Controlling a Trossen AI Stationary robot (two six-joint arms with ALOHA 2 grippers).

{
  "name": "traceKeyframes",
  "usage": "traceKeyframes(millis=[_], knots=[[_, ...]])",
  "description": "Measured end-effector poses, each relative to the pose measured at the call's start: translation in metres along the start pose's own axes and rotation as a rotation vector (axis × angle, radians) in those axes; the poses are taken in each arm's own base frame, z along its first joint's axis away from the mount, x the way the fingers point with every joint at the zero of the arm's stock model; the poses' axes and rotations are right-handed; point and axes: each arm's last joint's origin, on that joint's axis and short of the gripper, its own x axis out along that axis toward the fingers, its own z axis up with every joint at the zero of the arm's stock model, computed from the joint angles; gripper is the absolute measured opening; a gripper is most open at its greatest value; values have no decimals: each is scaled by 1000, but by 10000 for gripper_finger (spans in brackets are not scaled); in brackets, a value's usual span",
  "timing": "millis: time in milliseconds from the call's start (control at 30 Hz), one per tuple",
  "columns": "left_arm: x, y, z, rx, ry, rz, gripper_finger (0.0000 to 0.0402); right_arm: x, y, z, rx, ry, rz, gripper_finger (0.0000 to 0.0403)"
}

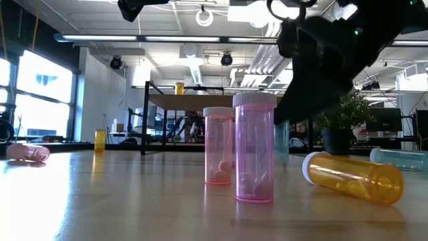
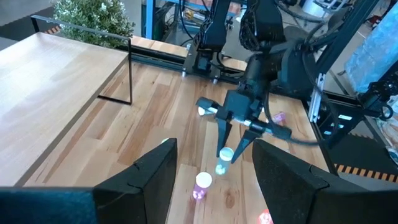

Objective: Pick and place medicine bottles onto shelf by color
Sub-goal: Put the bottom left green pill bottle on the shelf

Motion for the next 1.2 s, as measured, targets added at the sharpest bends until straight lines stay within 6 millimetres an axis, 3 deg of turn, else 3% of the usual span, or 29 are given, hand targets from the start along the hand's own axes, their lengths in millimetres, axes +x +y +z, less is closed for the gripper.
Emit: traceKeyframes(millis=[167,367,533,700,900,1067,1200], knots=[[-10,8,6,-22,-43,23,197,-23,6,28,63,-54,36,107],[-21,21,12,-29,-90,79,197,-44,5,88,32,-120,-2,108],[-29,27,15,-17,-120,90,197,-58,-9,141,-20,-171,-68,108],[-31,30,16,-23,-127,104,197,-74,-38,190,-66,-212,-137,108],[-31,32,16,-27,-129,117,197,-87,-87,233,-122,-262,-180,108],[-31,32,16,-8,-130,129,197,-91,-134,254,-119,-304,-201,108],[-30,34,16,4,-134,177,197,-82,-162,262,-128,-307,-192,108]])
